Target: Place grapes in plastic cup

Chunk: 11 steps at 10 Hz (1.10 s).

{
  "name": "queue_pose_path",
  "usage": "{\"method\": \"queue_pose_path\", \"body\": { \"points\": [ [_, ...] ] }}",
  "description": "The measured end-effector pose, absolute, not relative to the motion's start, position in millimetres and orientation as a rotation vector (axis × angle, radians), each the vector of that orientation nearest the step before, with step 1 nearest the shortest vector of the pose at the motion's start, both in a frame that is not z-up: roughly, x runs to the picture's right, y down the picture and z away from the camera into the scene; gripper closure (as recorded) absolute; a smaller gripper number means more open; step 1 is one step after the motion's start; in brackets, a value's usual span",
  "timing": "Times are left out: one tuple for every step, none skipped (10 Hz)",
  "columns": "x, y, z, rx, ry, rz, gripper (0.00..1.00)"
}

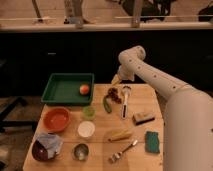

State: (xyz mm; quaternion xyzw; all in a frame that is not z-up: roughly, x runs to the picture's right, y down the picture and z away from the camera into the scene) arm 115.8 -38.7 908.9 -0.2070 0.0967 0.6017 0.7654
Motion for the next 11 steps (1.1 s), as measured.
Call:
{"method": "queue_pose_path", "body": {
  "points": [
    [113.8, -36.6, 915.1, -0.482, 0.224, 1.316, 0.20],
    [111.1, -34.8, 919.8, -0.505, 0.236, 1.322, 0.20],
    [107.9, -30.4, 926.8, -0.531, 0.265, 1.325, 0.20],
    [105.8, -27.4, 930.3, -0.539, 0.280, 1.321, 0.20],
    [102.1, -24.3, 935.3, -0.547, 0.295, 1.319, 0.20],
    [99.4, -19.5, 939.8, -0.556, 0.314, 1.316, 0.20],
    [95.3, -14.5, 944.3, -0.563, 0.328, 1.309, 0.20],
    [92.5, -10.0, 947.3, -0.568, 0.338, 1.300, 0.20],
    [89.8, -5.5, 949.5, -0.572, 0.346, 1.289, 0.20],
    [87.2, -2.1, 952.0, -0.570, 0.347, 1.275, 0.20],
    [86.0, 0.2, 954.2, -0.568, 0.349, 1.264, 0.20]
  ]
}}
